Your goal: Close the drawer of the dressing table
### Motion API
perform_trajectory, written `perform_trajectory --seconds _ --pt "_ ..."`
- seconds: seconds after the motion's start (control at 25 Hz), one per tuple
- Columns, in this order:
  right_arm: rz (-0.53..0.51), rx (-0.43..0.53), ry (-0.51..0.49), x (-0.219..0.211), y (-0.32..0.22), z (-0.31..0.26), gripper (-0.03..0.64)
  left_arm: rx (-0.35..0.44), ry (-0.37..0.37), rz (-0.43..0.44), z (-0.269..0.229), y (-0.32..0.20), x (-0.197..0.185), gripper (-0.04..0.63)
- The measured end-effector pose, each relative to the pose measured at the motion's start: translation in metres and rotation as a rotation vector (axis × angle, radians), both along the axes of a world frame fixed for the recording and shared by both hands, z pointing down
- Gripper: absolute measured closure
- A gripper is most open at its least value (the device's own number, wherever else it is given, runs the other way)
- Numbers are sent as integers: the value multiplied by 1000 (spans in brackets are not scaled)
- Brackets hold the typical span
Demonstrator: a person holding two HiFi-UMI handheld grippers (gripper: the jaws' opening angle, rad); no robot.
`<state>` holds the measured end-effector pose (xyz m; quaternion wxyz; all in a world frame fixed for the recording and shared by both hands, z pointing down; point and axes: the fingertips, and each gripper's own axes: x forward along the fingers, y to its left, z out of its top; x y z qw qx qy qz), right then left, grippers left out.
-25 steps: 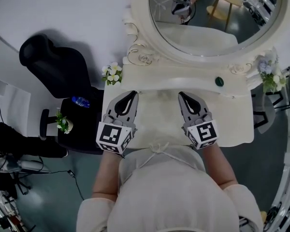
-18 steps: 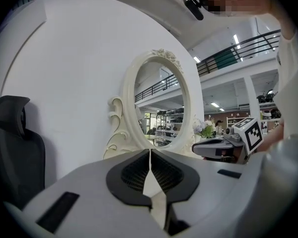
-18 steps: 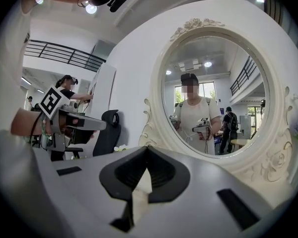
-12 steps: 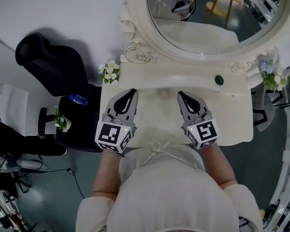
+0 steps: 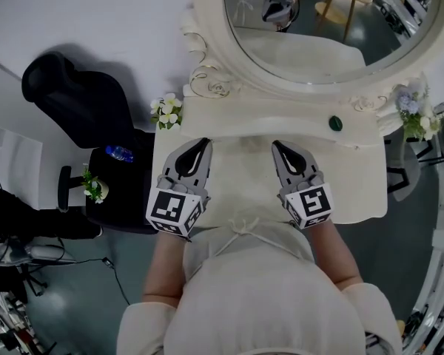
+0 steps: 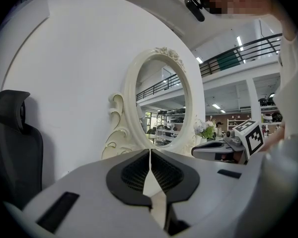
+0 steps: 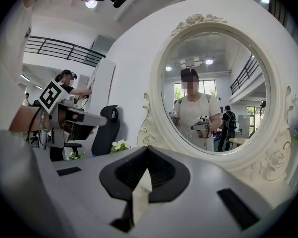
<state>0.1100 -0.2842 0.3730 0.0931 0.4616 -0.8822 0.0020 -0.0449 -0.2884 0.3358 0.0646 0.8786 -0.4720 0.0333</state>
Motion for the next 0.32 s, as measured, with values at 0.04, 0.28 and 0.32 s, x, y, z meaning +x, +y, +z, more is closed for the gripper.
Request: perform_trajectory --seconds 0.04,0.28,0.32 --pt "1 1 -2 0 0 0 615 -2 0 -1 0 0 -1 568" --pt "4 5 -3 -5 -1 -1 615 -15 0 3 3 0 -6 568" --pt "4 5 -2 -6 -1 0 615 -18 0 5 4 0 -6 568"
